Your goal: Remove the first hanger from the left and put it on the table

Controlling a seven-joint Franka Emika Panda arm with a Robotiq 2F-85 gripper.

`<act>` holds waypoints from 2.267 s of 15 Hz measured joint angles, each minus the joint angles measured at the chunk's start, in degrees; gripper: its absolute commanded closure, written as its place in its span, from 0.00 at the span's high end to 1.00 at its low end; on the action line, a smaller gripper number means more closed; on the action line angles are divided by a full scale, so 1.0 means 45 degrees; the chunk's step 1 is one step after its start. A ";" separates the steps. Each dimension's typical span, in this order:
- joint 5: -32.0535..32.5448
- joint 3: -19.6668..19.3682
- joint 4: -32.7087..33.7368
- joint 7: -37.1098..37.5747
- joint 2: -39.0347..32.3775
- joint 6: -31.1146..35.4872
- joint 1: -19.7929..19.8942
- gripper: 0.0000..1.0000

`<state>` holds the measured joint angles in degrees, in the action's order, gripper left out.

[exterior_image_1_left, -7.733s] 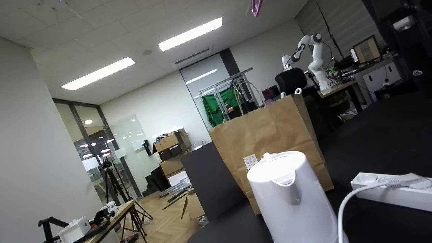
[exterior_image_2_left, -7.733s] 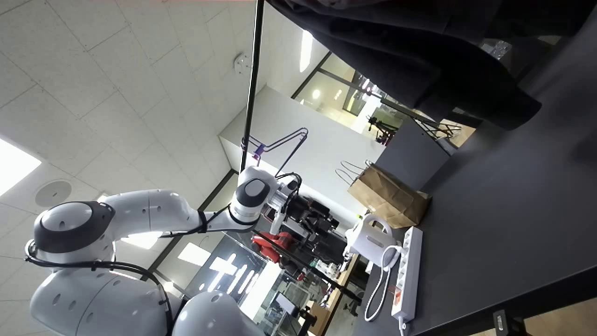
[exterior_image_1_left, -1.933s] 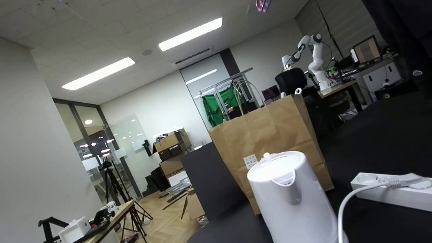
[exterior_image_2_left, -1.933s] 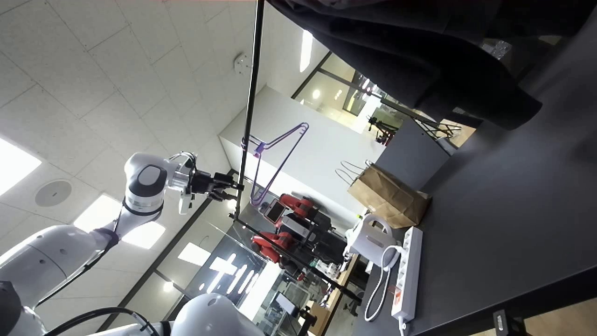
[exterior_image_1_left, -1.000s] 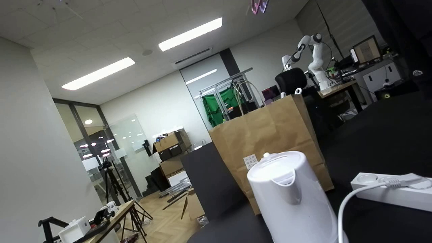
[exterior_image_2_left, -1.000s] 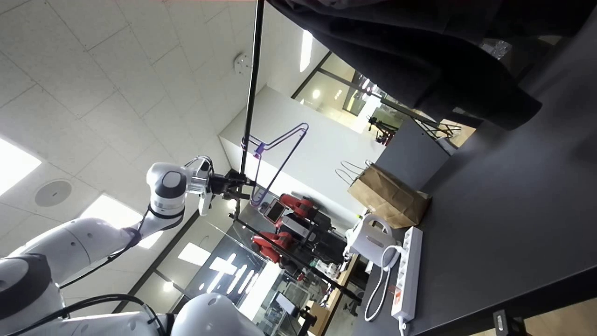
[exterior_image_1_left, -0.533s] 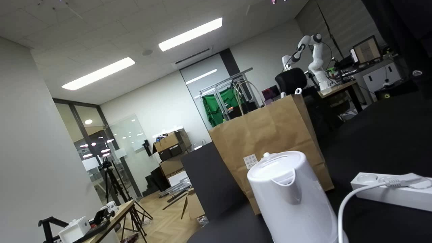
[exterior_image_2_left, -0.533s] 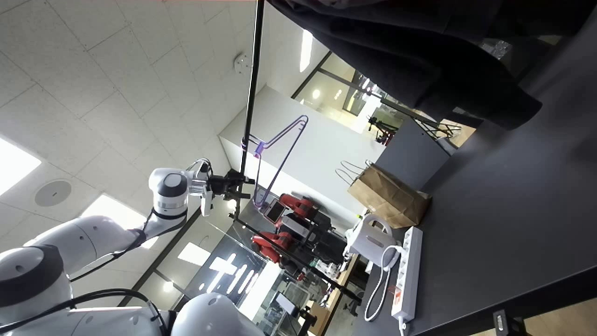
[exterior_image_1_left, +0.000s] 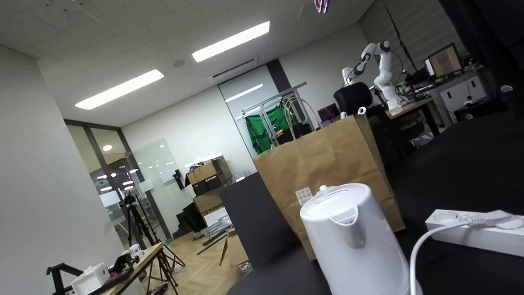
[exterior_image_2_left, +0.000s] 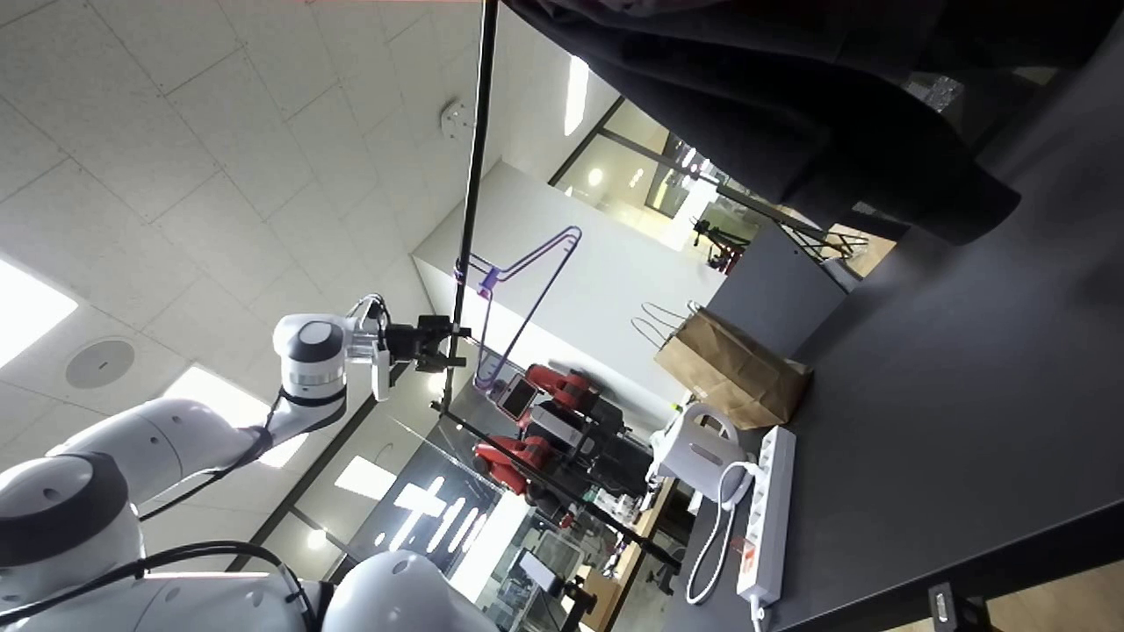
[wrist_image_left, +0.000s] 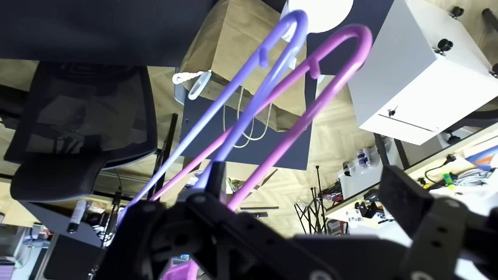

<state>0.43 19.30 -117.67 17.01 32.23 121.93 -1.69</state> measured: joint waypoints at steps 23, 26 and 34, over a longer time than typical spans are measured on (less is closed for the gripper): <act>-0.0040 -0.0473 0.0611 0.1095 -0.0376 -0.0309 -0.0222 1.00; -0.0031 -0.0677 0.0764 0.1037 -0.0363 -0.0499 -0.0188 1.00; -0.0472 -0.1675 0.0879 -0.0838 -0.0454 -0.0883 -0.0449 1.00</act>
<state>-1.70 11.77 -113.72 13.24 30.19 117.95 -3.71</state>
